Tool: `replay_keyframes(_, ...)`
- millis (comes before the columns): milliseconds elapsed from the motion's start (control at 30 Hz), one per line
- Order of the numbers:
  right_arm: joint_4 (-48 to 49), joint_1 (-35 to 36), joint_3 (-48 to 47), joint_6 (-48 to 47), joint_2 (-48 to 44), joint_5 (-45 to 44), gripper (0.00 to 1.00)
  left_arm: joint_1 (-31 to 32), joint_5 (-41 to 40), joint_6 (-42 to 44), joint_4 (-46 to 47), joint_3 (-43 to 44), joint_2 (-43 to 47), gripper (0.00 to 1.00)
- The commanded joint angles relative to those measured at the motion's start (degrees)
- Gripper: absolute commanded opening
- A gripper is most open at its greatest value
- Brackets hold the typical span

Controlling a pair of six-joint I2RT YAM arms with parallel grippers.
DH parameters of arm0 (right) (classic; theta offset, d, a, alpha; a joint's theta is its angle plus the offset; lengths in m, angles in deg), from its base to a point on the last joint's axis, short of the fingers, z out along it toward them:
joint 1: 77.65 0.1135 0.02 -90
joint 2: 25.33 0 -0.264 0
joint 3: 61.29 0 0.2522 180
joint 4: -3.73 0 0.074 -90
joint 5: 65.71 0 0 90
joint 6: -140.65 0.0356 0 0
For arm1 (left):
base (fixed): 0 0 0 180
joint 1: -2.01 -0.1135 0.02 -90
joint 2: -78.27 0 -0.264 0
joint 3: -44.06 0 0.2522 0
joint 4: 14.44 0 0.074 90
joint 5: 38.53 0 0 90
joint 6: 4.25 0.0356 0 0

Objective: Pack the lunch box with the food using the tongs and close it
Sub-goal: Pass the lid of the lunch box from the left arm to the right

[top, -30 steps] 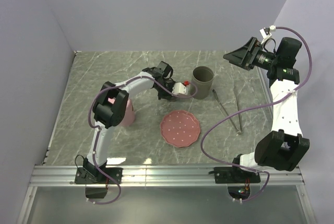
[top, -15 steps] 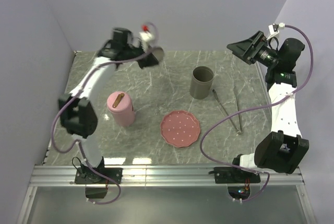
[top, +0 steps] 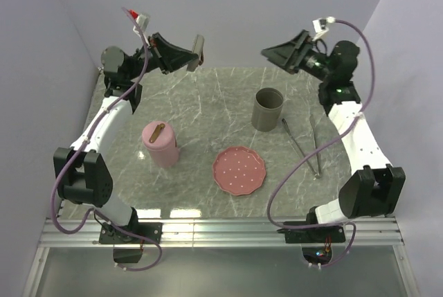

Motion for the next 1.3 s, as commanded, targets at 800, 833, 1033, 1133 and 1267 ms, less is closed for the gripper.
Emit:
replay_keyframes(800, 24.7, 21.9, 8.8, 28.1, 4.6, -12.0, 0.71, 3.1, -21.9, -15.6, 18.1, -16.1, 11.2, 0.00)
replay_keyframes(833, 24.3, 22.2, 8.0, 27.9, 5.0, -12.2, 0.71, 3.2, -22.2, -15.7, 16.9, -16.1, 11.2, 0.00)
replay_keyframes(1033, 17.2, 24.2, 1.4, 28.1, 8.4, -14.6, 0.69, 3.7, -22.6, -14.1, 15.4, -16.8, 11.3, 0.00)
replay_keyframes(1133, 16.4, 24.9, -0.6, 27.8, 9.6, -14.7, 0.68, 3.8, -22.4, -13.4, 15.1, -16.4, 10.7, 0.00)
replay_keyframes(1267, 16.0, 26.0, -2.1, 27.8, 11.4, -15.3, 0.62, 4.9, -22.0, -12.2, 15.4, -15.5, 9.4, 0.00)
